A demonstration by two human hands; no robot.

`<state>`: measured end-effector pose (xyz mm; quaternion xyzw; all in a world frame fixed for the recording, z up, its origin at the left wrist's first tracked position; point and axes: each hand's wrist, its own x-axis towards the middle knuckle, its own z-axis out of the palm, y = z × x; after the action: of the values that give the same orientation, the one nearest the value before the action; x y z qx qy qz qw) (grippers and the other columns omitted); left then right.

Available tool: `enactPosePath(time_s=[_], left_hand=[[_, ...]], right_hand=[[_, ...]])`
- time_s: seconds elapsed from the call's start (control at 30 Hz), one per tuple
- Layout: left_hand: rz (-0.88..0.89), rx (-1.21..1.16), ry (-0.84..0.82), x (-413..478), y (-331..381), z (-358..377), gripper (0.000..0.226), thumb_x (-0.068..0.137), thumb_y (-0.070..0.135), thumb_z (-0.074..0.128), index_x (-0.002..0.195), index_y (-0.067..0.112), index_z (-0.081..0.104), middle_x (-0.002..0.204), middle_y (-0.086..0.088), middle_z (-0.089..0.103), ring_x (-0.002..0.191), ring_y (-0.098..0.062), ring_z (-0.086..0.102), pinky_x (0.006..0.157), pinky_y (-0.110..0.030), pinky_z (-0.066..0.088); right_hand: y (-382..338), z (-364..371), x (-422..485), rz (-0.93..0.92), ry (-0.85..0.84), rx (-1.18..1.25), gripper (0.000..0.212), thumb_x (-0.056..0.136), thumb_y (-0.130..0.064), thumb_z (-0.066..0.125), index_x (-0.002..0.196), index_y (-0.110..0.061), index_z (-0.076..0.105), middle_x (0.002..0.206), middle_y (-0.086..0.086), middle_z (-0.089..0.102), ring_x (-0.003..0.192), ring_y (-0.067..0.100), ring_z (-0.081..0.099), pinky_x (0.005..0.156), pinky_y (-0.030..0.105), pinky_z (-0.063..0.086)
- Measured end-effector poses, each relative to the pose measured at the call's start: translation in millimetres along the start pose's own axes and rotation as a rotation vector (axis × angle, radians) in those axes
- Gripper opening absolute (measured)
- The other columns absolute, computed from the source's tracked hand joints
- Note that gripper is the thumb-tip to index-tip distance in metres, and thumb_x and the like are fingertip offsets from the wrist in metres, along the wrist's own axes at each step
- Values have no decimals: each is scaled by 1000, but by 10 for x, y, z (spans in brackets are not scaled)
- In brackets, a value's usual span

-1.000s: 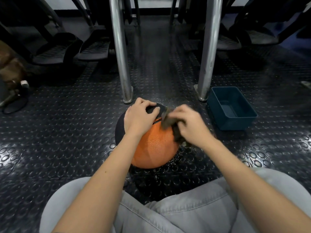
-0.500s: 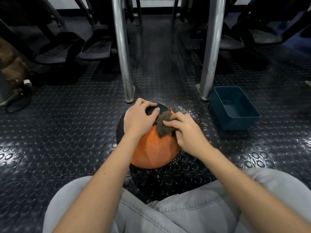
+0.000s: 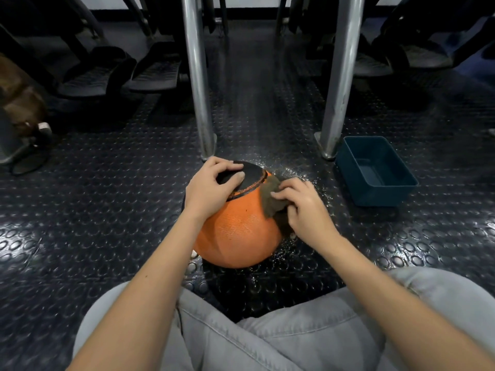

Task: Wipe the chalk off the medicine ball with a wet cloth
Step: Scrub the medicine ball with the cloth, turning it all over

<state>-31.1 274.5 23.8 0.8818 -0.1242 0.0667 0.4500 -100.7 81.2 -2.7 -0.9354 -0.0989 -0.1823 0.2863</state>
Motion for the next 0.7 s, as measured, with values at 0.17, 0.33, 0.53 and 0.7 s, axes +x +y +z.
enactPosePath(time_s=[0.17, 0.33, 0.53, 0.7], left_hand=[[-38, -35, 53, -38, -116, -63, 11, 89, 40, 62, 99, 42, 66, 105, 27, 55, 102, 7, 49, 78, -14, 34], [-26, -95, 89, -82, -191, -122, 10, 88, 33, 65, 96, 40, 66, 106, 20, 57, 105, 2, 52, 83, -17, 38], [-26, -84, 81, -100, -141, -92, 11, 88, 36, 64, 97, 42, 66, 106, 26, 56, 104, 5, 50, 79, -12, 35], [-5, -81, 86, -130, -170, -126, 12, 88, 34, 65, 98, 40, 66, 103, 26, 55, 102, 7, 50, 78, -9, 33]], right_hand=[[3, -47, 138, 238, 97, -7, 39, 83, 13, 47, 110, -7, 67, 110, 8, 54, 109, 23, 47, 90, 33, 43], [-277, 139, 96, -173, 129, 31, 38, 82, 1, 39, 102, -7, 70, 107, 12, 60, 94, 29, 49, 80, 33, 48], [50, 28, 182, 244, 111, -35, 41, 83, 15, 44, 110, -5, 68, 109, 11, 53, 103, 27, 43, 86, 46, 46], [-382, 81, 116, -219, 173, 61, 39, 82, -3, 37, 102, -7, 71, 106, 14, 59, 95, 21, 42, 75, 32, 47]])
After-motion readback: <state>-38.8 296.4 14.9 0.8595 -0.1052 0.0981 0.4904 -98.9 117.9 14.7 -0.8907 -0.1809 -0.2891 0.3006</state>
